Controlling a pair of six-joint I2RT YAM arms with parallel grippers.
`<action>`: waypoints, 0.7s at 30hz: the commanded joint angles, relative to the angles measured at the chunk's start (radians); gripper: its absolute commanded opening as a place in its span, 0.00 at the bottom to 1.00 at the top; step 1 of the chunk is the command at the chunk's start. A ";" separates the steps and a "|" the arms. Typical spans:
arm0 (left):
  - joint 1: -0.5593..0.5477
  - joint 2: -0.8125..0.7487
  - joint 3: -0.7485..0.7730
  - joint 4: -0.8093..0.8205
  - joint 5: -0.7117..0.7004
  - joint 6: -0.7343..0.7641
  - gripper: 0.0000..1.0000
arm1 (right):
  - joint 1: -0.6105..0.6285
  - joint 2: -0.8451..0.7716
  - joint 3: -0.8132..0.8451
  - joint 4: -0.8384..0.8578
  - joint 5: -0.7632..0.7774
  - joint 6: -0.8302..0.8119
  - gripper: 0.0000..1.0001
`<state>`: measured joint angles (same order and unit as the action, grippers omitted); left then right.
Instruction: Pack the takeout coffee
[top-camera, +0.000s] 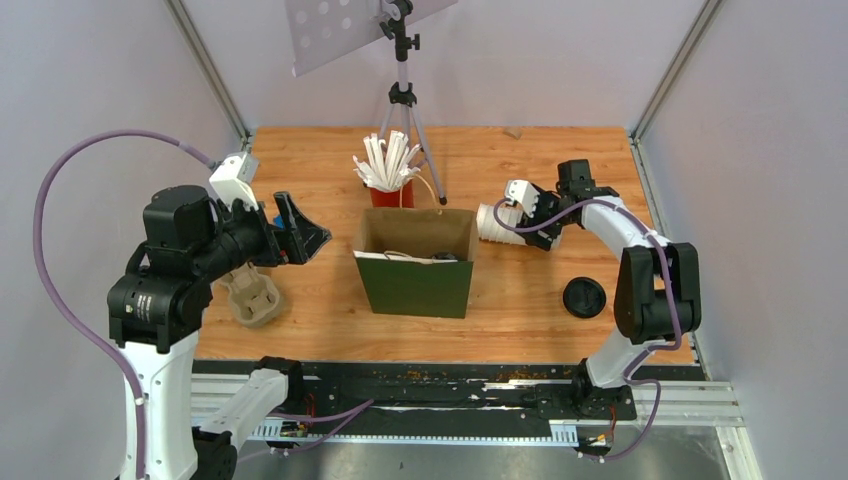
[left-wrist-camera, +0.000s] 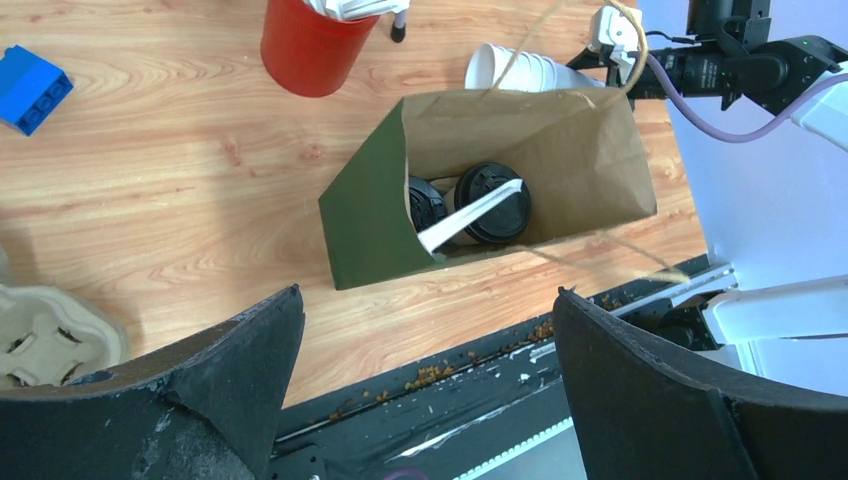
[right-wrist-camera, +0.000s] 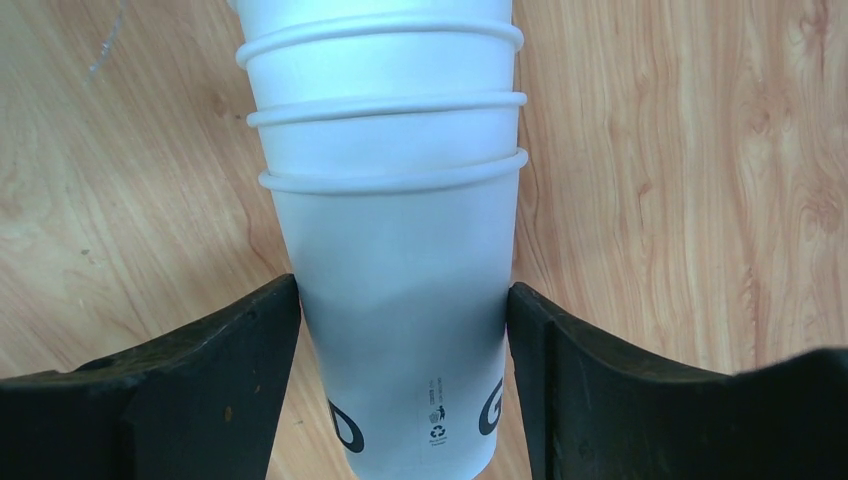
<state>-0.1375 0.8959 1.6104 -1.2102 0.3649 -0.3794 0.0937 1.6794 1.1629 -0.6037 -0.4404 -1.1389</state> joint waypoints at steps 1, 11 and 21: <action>-0.002 -0.028 -0.026 0.049 0.022 -0.024 1.00 | 0.011 -0.035 0.026 0.042 -0.092 -0.001 0.75; -0.002 -0.034 -0.026 0.049 0.005 -0.016 1.00 | 0.010 -0.040 0.158 0.015 -0.041 0.265 0.90; -0.002 -0.032 -0.023 0.063 -0.008 0.014 1.00 | 0.166 0.215 0.631 -0.283 0.338 1.204 0.77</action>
<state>-0.1375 0.8661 1.5822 -1.1851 0.3614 -0.3904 0.1753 1.7889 1.6276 -0.6872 -0.2760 -0.3794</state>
